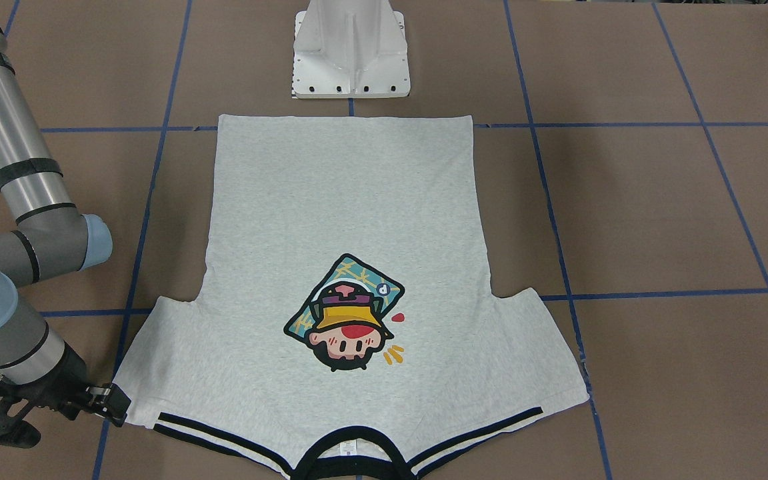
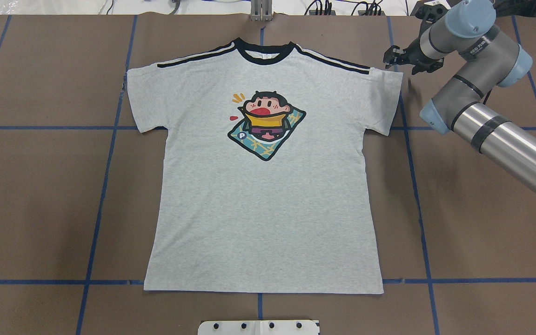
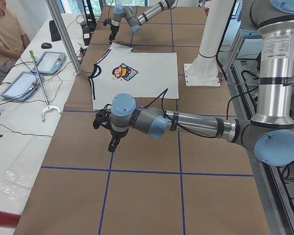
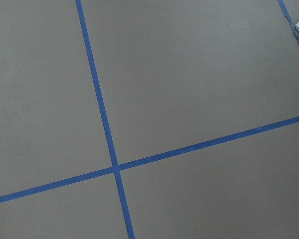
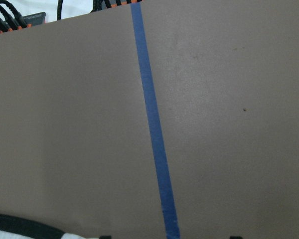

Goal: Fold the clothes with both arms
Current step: 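Move the right gripper toward the shirt's shoulder farthest from the robot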

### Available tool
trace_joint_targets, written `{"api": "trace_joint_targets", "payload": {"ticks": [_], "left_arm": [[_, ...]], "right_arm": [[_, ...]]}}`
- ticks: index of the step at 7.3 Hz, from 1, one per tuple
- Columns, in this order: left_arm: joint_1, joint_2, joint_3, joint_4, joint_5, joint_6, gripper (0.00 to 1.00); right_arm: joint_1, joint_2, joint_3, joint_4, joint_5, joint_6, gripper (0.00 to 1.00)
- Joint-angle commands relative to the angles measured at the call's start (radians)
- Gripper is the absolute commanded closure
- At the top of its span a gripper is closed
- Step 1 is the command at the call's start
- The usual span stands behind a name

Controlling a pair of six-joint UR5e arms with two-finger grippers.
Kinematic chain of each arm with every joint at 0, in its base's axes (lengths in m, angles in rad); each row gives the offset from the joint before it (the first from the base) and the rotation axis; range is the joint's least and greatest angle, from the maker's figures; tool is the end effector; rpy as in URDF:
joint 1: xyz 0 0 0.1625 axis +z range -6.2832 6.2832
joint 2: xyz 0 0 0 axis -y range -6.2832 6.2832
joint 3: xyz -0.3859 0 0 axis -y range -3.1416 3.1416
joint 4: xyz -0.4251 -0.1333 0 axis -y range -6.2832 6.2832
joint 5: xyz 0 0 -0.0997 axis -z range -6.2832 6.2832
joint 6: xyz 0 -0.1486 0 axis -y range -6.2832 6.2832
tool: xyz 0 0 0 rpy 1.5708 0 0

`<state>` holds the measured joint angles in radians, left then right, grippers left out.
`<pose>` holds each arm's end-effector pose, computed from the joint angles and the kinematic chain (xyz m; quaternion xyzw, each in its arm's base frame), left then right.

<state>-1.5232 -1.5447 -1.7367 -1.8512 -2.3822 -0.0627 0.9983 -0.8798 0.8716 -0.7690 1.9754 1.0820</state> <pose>0.0004 -0.5442 0.5418 0.1701 0.3960 0.0755 0.8992 -0.3913 -0.7452 0.4881 0.1199 -0.4041 0.1525 0.8939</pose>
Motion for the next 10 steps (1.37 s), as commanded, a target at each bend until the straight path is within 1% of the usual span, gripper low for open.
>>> {"api": "trace_joint_targets", "payload": {"ticks": [1,2,3,4,5,6,7,8,9,10], "left_arm": [[0.000,0.000,-0.004,0.000,0.000,0.000,0.00],[0.000,0.000,-0.004,0.000,0.000,0.000,0.00],[0.000,0.000,-0.004,0.000,0.000,0.000,0.00],[0.000,0.000,-0.006,0.000,0.000,0.000,0.00],[0.000,0.000,-0.006,0.000,0.000,0.000,0.00],[0.000,0.000,-0.007,0.000,0.000,0.000,0.00],[0.000,0.000,-0.009,0.000,-0.002,0.000,0.00],[0.000,0.000,-0.018,0.001,-0.002,-0.002,0.00],[-0.002,0.001,-0.035,0.007,-0.002,-0.002,0.00],[0.000,0.021,-0.056,0.007,-0.002,-0.002,0.00]], "right_arm": [[-0.004,-0.008,-0.002,0.001,0.000,-0.001,0.39],[-0.004,-0.008,-0.002,0.002,0.000,-0.001,0.42],[-0.004,-0.008,-0.002,0.001,0.000,-0.001,0.62],[-0.004,-0.007,0.001,0.002,0.002,0.001,0.90],[-0.003,-0.008,0.006,0.004,0.008,0.001,1.00],[-0.003,-0.008,0.020,0.014,0.010,0.001,1.00],[-0.001,-0.019,0.073,0.022,0.014,0.007,1.00],[-0.003,-0.024,0.154,0.016,0.032,0.088,1.00],[-0.054,-0.012,0.215,0.016,0.049,0.177,1.00],[-0.078,0.022,0.231,0.010,0.049,0.297,1.00]]}}
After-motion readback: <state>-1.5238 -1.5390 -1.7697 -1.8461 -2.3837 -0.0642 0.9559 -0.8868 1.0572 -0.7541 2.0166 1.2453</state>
